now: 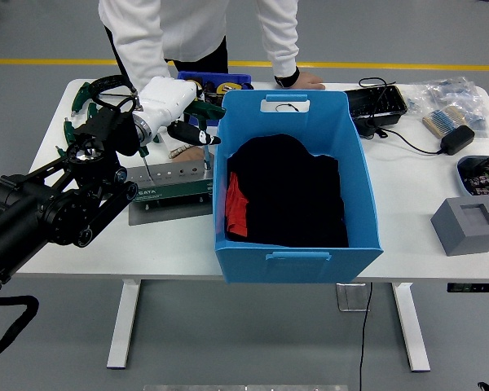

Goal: Lift tool from toolbox,place it in box,lift tool from toolbox,place it in box

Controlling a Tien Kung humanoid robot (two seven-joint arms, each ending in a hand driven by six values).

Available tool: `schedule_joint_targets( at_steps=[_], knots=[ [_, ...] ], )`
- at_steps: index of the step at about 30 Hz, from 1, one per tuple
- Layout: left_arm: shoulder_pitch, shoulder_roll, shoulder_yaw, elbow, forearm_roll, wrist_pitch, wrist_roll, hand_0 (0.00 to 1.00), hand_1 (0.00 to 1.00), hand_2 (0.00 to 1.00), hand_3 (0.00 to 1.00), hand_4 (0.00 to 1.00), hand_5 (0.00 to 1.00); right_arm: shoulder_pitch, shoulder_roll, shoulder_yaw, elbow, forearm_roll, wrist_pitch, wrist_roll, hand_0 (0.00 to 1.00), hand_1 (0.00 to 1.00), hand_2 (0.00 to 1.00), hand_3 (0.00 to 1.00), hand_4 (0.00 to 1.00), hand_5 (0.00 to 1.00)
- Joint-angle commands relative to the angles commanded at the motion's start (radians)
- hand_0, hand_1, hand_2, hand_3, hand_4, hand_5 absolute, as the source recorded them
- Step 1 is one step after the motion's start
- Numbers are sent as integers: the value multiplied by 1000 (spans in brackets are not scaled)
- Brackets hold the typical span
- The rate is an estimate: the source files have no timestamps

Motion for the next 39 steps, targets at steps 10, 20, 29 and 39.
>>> schedule_joint_targets(
  at_steps=[10, 20, 29, 39],
  knots=[
    [-21, -6, 11, 38, -24, 24, -8, 307, 194, 207, 279, 998, 613, 9, -3, -4, -1, 8, 2, 3, 648, 634, 692, 550, 780, 672],
    [-37, -18, 29, 84, -87, 51, -9, 217, 117, 148, 221, 998, 616, 15, -5, -10, -3, 21, 3, 7, 647, 633, 692, 550, 780, 672],
    [-41, -27, 47, 130, -188, 70, -12, 159, 61, 102, 155, 998, 608, 18, -6, -11, -4, 22, 4, 8, 647, 632, 692, 550, 780, 672],
    [-51, -33, 57, 143, -233, 112, -18, 134, 39, 82, 123, 998, 611, 22, -7, -14, -4, 23, 4, 8, 647, 632, 692, 550, 780, 671]
  ],
)
